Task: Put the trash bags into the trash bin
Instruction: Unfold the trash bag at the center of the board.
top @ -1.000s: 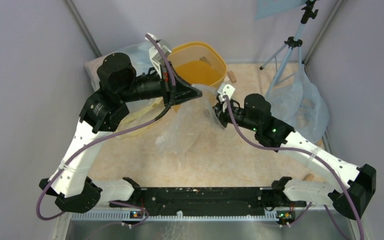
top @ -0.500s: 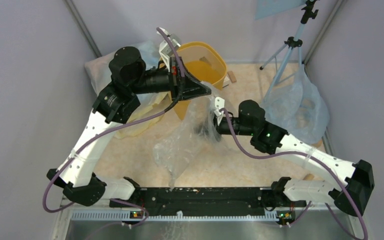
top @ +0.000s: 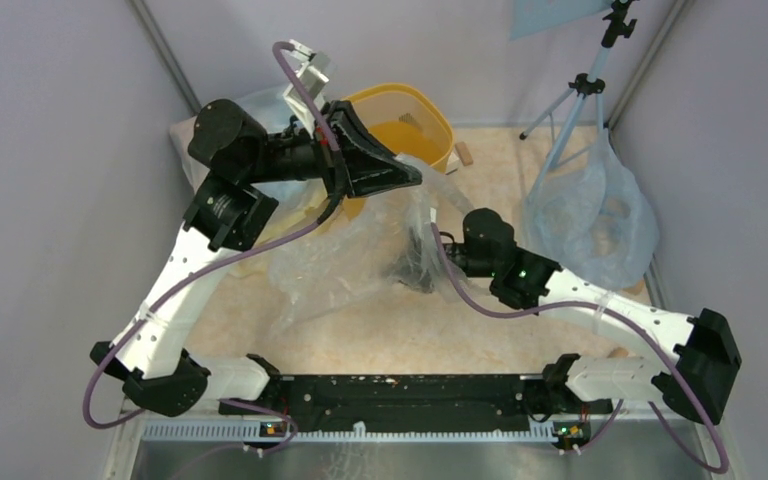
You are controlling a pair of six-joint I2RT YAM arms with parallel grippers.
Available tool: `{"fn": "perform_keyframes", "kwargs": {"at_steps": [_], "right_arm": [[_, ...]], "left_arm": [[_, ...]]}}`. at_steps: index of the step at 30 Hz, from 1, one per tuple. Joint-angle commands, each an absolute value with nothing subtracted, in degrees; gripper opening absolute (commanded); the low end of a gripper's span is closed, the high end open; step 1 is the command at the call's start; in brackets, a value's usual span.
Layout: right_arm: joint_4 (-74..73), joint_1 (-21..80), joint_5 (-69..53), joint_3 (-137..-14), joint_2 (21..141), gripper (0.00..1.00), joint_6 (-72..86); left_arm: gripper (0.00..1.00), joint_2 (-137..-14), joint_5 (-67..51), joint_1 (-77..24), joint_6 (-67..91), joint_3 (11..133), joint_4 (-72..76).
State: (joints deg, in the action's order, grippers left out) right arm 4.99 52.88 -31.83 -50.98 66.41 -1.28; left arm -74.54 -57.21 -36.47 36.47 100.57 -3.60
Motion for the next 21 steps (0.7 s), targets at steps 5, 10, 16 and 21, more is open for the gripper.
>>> {"fn": "perform_keyframes", "kwargs": {"at_steps": [5,10,16,21], "right_arm": [[3.03,53.53,-21.82,-47.32,66.8,0.0,-0.9],[-1.73,53.54,-14.17,-45.19,66.71,0.0,-0.97],[-5.36,53.59,-9.85,-44.93,65.53,0.0,-1.49],[-1.41,53.57,-17.03,-44.91,60.52,0.0,-1.56]], "left_arm": [[0.0,-70.48,-55.96,-36.24,38.77,104.66,3.68],[0.0,-69.32,-54.06,-36.22,37.0,107.21,0.63],[0.0,-69.75,-53.3,-36.25,35.5,106.76,-3.2],[0.0,-71.18,-55.22,-36.29,35.89,103.3,-2.88]]}}
